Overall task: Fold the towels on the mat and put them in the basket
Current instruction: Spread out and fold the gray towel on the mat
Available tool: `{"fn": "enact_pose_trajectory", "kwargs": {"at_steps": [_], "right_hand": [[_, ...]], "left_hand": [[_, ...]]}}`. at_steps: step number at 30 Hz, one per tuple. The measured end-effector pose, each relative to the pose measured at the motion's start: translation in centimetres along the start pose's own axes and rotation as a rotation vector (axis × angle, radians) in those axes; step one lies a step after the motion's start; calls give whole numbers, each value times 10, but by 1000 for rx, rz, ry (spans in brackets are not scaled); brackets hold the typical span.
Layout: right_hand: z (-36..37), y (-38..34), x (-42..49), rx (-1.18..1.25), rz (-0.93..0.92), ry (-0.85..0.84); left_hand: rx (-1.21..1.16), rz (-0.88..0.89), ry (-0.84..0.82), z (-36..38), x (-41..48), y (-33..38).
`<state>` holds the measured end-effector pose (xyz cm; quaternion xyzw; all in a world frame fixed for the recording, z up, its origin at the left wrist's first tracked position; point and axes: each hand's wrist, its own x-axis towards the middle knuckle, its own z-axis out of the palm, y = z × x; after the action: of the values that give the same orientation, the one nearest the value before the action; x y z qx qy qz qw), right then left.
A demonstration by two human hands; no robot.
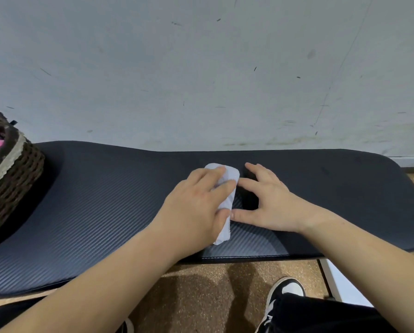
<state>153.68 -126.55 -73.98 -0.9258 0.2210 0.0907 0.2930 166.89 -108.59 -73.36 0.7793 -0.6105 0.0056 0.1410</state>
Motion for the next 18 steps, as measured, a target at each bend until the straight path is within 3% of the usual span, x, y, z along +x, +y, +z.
{"fn": "enact_pose_trajectory", "kwargs": {"at_steps": [4, 9, 13, 18], "right_hand": [[4, 0, 2, -35, 30, 3], [12, -10, 2, -148, 30, -62], [9, -10, 1, -147, 7, -50], [-4, -3, 11, 73, 7, 227]], "left_hand": [[-57, -94, -80, 10, 3, 0], [-86, -180, -5, 10, 8, 1], [-22, -204, -43, 21, 9, 1], [106, -232, -105, 34, 9, 12]]}}
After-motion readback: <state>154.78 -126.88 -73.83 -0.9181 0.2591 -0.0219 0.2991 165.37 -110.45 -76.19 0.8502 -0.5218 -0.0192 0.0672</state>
